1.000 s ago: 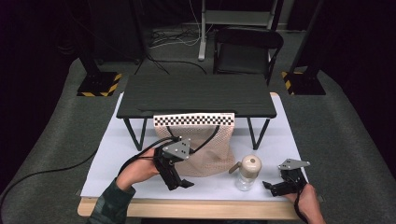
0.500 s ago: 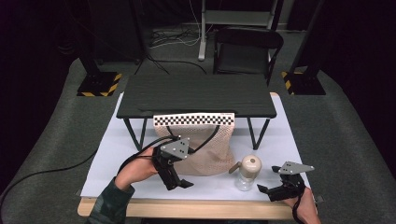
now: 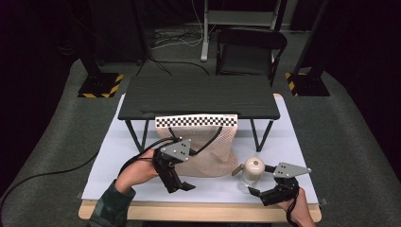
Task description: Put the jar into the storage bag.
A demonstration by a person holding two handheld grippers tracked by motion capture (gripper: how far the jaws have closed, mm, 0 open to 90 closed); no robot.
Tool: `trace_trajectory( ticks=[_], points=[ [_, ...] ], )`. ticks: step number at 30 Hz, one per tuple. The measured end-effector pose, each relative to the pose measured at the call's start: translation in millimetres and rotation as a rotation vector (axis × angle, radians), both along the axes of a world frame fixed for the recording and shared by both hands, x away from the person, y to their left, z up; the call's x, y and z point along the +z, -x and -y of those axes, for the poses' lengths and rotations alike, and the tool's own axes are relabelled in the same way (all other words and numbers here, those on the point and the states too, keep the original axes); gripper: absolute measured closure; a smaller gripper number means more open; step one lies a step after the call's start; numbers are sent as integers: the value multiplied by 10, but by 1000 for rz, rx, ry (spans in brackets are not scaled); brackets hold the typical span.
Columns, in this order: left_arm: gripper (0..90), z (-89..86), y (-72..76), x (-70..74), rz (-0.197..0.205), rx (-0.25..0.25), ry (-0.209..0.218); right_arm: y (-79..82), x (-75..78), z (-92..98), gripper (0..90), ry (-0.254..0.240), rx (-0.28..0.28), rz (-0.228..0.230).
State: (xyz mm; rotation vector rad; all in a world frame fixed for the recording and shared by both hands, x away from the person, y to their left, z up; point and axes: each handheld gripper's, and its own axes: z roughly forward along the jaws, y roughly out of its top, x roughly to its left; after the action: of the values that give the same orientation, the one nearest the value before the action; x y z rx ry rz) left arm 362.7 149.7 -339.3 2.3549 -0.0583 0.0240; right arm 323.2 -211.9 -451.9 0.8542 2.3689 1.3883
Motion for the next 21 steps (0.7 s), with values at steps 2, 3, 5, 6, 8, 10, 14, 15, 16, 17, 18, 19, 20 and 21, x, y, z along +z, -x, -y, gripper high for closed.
trace_trajectory(
  ticks=[2,3,5,6,8,10,14,15,16,17,18,19,20,21],
  points=[
    [0,-1,0,1,0,0,0,-13,4,-33,11,-8,5,3],
    [0,0,0,1,0,0,0,-19,7,-50,7,-7,-4,7],
    [0,2,0,-2,1,0,-2,-33,8,-75,0,-13,2,10],
    [0,1,0,-2,0,0,-3,-37,7,-89,0,-10,-4,13],
    [0,0,0,-1,0,0,-2,-47,3,-111,0,-14,0,13],
    [0,-1,2,2,0,0,-4,-46,-1,-125,86,-21,5,21],
    [0,-3,4,2,1,0,-5,-62,-16,-119,213,-22,1,8],
    [0,-2,4,0,1,0,-6,-66,-23,-114,234,-23,-3,4],
    [0,-1,2,-2,2,-1,-7,-68,-30,-107,247,-27,-4,-1],
    [0,1,0,-6,2,0,-7,-72,-34,-100,270,-26,-9,2],
    [0,3,-2,-9,3,0,-9,-74,-37,-95,271,-29,-12,1],
    [0,4,-3,-12,3,0,-9,-75,-40,-93,275,-34,-12,-1],
    [0,4,-4,-13,2,-1,-11,-70,-39,-96,280,-31,-20,3],
    [0,4,-5,-13,2,-1,-10,-61,-36,-102,284,-29,-26,10]
  ],
)
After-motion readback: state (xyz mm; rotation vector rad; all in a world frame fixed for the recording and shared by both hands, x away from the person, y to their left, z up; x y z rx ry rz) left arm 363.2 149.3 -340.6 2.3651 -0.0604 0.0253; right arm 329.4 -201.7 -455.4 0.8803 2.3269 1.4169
